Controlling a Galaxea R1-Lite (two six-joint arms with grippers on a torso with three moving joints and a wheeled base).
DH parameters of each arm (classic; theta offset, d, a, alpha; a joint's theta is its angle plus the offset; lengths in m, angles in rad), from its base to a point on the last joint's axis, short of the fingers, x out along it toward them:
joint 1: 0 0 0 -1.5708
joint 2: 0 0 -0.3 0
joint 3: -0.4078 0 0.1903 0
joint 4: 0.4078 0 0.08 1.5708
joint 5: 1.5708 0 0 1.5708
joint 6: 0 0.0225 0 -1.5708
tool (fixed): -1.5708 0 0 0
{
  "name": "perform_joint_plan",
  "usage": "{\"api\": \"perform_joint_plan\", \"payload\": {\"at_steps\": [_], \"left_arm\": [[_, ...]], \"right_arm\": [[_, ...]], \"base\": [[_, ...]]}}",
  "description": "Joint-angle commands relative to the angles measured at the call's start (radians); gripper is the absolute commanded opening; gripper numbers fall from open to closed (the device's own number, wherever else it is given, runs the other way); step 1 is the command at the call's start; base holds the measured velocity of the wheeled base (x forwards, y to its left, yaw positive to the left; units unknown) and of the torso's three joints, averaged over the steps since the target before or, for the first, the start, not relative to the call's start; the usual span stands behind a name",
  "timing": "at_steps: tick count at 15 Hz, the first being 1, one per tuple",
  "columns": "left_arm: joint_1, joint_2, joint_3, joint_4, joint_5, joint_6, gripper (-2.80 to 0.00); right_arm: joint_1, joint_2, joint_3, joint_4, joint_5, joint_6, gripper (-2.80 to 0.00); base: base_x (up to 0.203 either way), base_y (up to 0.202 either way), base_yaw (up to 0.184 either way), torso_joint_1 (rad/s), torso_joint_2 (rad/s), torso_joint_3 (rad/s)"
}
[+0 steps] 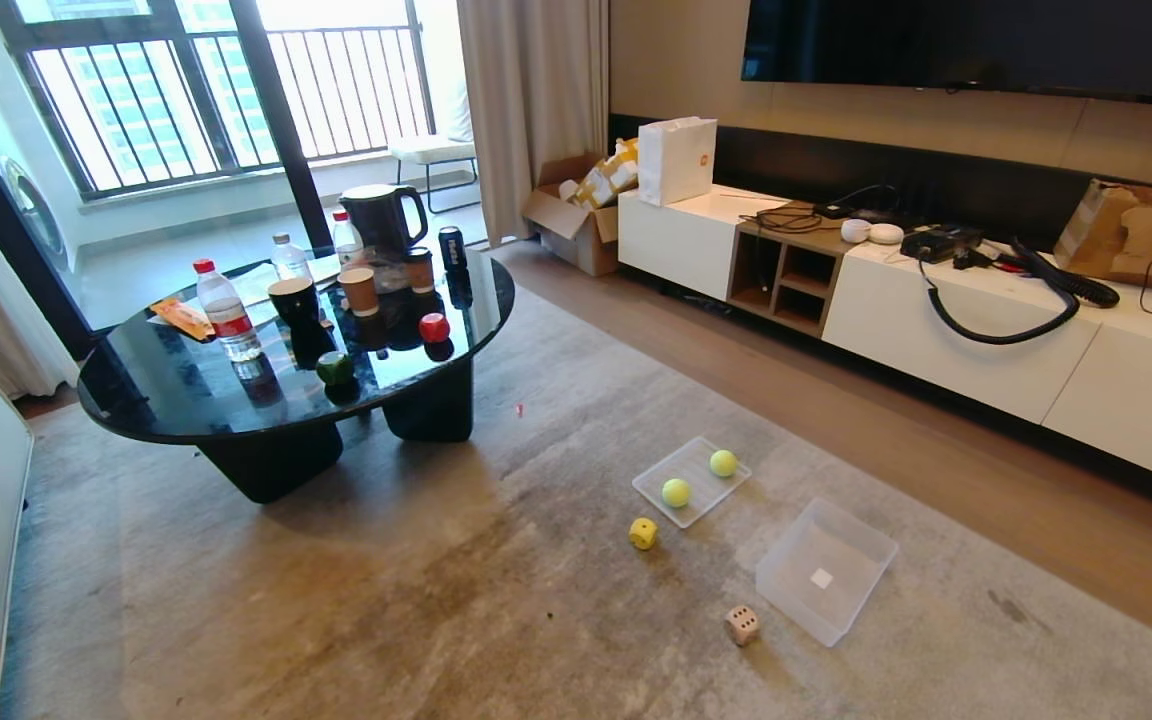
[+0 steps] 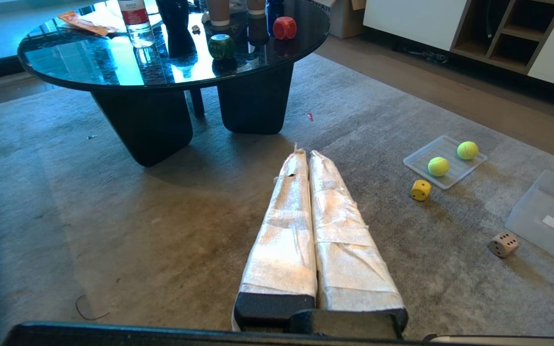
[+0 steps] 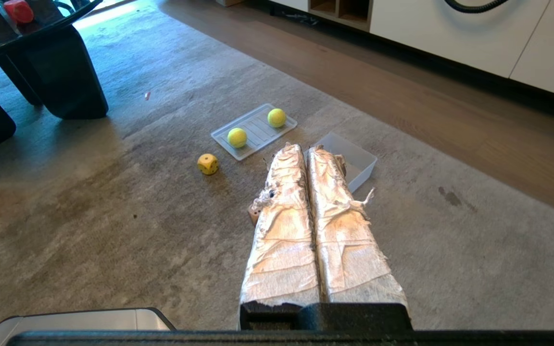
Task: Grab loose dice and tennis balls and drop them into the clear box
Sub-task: Find toys out of the box
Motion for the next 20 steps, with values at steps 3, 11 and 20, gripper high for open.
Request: {"api": "perform_joint_plan", "payload": {"at_steps": [3,11,20], "left_arm": [[0.001,0.002,0.0,0.0,0.0,-0.001,-2.8],[0.001,0.002,0.0,0.0,0.0,-0.001,-2.8],[0.001,0.002,0.0,0.0,-0.001,-0.001,-2.8]], "right_arm": [[0.0,0.0,0.0,0.001,0.0,0.0,-2.8],[0.0,0.0,0.0,0.001,0.0,0.0,-2.8],[0.0,0.0,-0.001,0.001,0.0,0.0,-2.8]], "base": [[0.0,0.0,0.0,0.0,0.0,0.0],[0.0,0.0,0.0,0.0,0.0,0.0],[0.0,0.0,0.0,0.0,0.0,0.0]]}}
